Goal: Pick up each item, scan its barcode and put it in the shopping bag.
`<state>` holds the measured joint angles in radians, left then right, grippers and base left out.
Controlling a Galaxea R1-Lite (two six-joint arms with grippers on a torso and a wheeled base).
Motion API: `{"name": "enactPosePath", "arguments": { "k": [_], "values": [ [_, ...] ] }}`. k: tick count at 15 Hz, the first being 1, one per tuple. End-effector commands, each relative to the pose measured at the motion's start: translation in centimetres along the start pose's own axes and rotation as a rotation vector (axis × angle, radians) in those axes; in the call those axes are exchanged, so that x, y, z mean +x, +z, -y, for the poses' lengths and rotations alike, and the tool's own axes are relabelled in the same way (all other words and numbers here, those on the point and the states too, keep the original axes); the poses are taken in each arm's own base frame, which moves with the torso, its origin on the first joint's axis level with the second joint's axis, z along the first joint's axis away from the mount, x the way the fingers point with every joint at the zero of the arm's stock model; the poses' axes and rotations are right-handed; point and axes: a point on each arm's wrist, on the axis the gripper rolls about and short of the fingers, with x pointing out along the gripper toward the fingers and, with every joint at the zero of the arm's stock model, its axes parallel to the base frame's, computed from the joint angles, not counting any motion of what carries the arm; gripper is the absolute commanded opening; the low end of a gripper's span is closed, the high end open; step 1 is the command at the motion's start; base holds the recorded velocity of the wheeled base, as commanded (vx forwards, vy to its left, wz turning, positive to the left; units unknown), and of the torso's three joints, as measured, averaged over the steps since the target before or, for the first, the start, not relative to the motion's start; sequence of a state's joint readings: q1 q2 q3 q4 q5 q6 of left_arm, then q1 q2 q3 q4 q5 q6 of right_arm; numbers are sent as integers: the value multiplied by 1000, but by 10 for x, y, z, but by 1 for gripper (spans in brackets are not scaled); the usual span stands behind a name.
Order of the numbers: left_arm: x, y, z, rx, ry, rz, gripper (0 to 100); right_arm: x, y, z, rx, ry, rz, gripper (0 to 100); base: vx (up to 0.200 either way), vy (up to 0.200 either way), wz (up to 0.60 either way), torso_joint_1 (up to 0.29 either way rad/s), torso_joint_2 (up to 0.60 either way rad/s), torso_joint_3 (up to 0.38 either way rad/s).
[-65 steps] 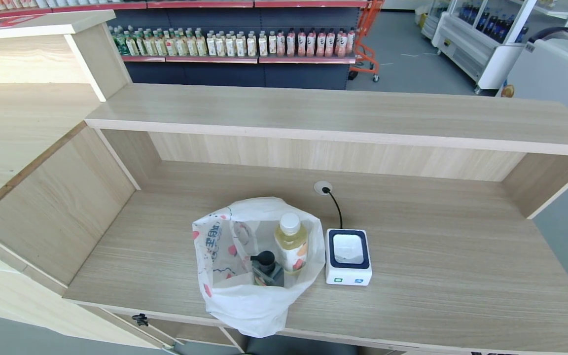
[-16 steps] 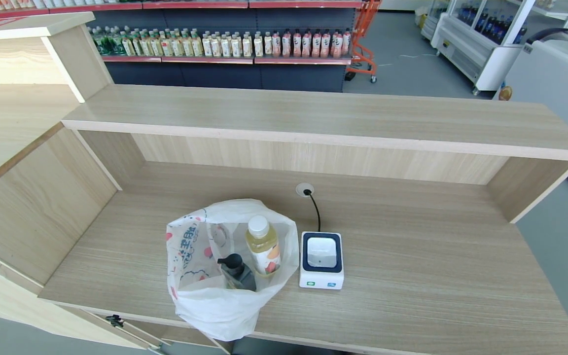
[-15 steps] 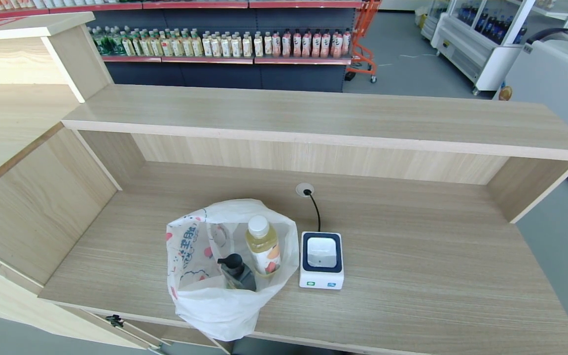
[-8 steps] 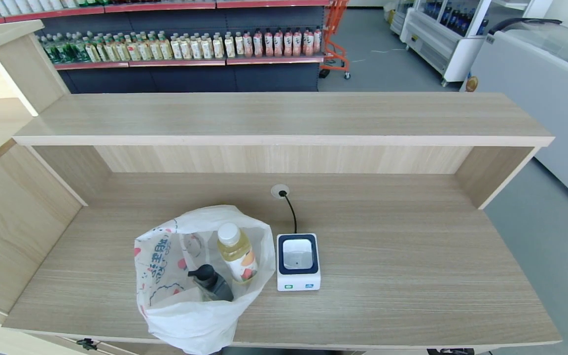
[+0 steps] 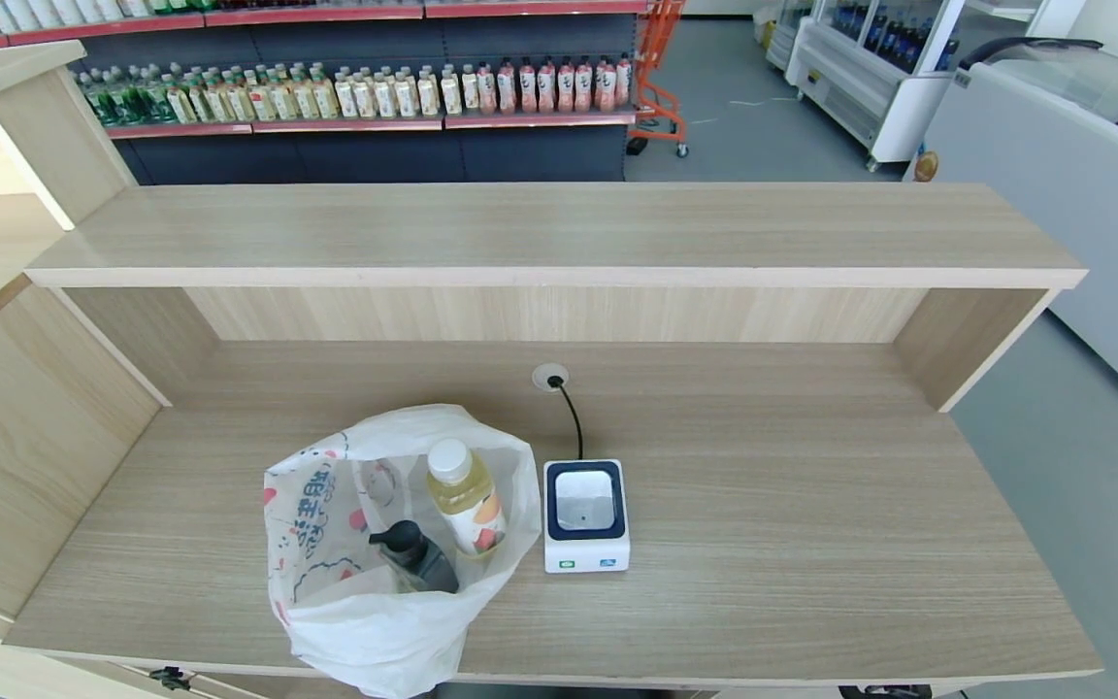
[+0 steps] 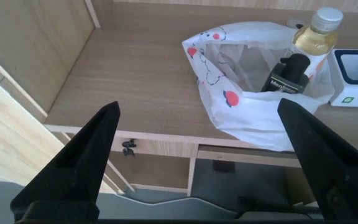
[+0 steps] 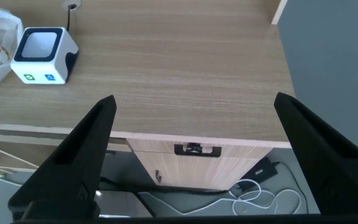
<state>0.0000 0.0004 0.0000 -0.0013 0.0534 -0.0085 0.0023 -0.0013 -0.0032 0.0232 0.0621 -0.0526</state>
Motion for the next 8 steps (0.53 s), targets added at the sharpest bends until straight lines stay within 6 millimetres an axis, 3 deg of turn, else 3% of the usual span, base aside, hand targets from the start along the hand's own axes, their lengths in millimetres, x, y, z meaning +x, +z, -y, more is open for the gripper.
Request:
{"name": "enactPosePath", "arguments": {
  "k": [1, 8],
  "values": [
    [0, 0, 0, -1, 0, 1, 100, 0, 0, 0, 0, 2, -1, 100, 0, 0, 0, 0, 0, 0],
    [0, 0, 0, -1, 0, 1, 100, 0, 0, 0, -1, 2, -1, 100, 0, 0, 0, 0, 0, 0]
  ]
}}
